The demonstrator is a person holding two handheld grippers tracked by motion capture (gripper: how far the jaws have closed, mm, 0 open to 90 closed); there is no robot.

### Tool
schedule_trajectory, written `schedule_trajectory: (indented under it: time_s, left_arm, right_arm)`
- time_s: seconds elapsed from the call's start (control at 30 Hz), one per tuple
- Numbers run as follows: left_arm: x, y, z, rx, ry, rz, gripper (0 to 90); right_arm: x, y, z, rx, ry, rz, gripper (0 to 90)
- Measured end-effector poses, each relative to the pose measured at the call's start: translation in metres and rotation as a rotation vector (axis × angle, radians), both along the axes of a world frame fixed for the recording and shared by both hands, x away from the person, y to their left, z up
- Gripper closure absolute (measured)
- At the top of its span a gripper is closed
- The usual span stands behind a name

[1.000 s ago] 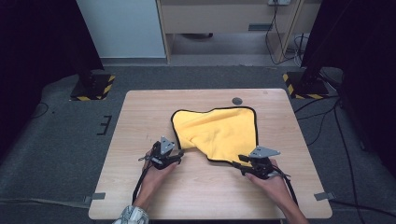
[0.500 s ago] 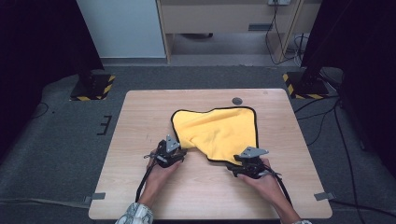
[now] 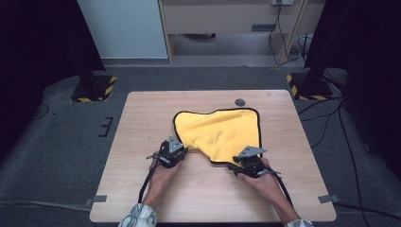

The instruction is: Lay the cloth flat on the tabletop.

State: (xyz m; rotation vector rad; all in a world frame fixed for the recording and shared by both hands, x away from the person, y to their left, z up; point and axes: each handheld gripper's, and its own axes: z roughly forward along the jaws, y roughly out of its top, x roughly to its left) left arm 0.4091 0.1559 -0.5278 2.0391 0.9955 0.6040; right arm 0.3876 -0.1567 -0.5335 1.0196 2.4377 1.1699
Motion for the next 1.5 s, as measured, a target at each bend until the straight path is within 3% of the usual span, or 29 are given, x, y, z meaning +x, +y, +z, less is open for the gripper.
schedule_trajectory:
  time_s: [0.2, 0.3, 0.5, 0.63, 0.77, 0.9, 1.0, 1.07, 1.3, 1.5]
  left_arm:
    - [-0.002, 0.0, 0.004, -0.019, -0.012, -0.002, 83.2]
    - [-0.003, 0.001, 0.007, -0.027, -0.017, -0.001, 83.8]
    - [-0.002, 0.009, 0.022, -0.035, -0.036, 0.013, 84.8]
    - [0.003, 0.015, 0.032, -0.027, -0.042, 0.027, 85.0]
    - [0.011, 0.02, 0.034, -0.02, -0.032, 0.042, 85.2]
    - [0.019, 0.021, 0.027, 0.008, 0.005, 0.052, 85.3]
    - [0.023, 0.022, 0.022, 0.004, 0.031, 0.05, 85.1]
    - [0.026, 0.022, 0.016, 0.003, 0.071, 0.036, 83.5]
    - [0.024, 0.021, 0.008, -0.014, 0.075, 0.028, 71.2]
    - [0.018, 0.024, 0.005, -0.024, 0.061, 0.014, 68.1]
  right_arm:
    - [0.003, -0.002, 0.0, -0.022, -0.009, -0.037, 81.0]
    - [0.006, -0.005, 0.001, 0.001, 0.003, -0.056, 85.1]
    - [0.01, -0.019, 0.016, 0.043, -0.026, -0.083, 85.9]
    - [0.014, -0.03, 0.026, 0.04, -0.03, -0.104, 86.0]
    - [0.014, -0.031, 0.024, 0.012, -0.026, -0.096, 86.1]
    - [0.014, -0.027, 0.013, -0.019, 0.002, -0.092, 86.1]
    - [0.014, -0.022, 0.009, -0.026, 0.007, -0.085, 86.0]
    - [0.014, -0.021, 0.007, -0.028, 0.008, -0.084, 85.7]
    - [0.015, -0.022, 0.005, -0.017, 0.009, -0.088, 79.7]
    - [0.014, -0.023, 0.004, -0.014, 0.004, -0.088, 78.2]
